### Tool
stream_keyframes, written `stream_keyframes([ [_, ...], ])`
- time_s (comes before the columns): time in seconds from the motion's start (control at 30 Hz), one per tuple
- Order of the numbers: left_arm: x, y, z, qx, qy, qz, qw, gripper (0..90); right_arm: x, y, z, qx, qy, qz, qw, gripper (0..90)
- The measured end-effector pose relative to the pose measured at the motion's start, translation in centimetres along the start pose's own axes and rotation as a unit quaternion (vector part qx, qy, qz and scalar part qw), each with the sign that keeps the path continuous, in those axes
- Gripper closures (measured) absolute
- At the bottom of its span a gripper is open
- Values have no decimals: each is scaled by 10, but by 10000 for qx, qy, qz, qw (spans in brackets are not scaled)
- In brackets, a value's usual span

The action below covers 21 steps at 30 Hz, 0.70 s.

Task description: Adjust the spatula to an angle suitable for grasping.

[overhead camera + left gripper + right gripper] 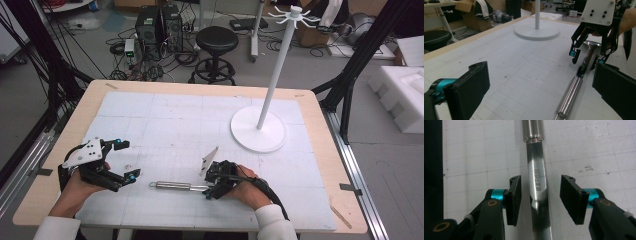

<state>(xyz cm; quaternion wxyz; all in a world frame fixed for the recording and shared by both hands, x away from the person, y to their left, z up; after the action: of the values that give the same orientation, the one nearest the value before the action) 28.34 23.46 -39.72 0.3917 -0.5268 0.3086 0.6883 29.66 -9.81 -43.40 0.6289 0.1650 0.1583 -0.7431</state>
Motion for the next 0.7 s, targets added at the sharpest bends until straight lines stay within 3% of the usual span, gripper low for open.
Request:
stream_keyframes([
  [0.7, 0, 0, 0, 11, 11, 9, 10000, 17, -1, -2, -2, -22, -227, 124, 9997, 689],
])
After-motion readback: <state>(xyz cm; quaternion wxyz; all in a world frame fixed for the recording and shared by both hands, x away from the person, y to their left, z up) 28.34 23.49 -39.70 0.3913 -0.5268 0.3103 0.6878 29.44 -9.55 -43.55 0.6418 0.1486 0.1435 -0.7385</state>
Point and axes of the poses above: each handheld gripper's, and its own axes: z roughly backward along the jaws, x roughly out of its underside, y roughly to its right, the point moved 2 cm from there along -z, roughly forward along the jaws
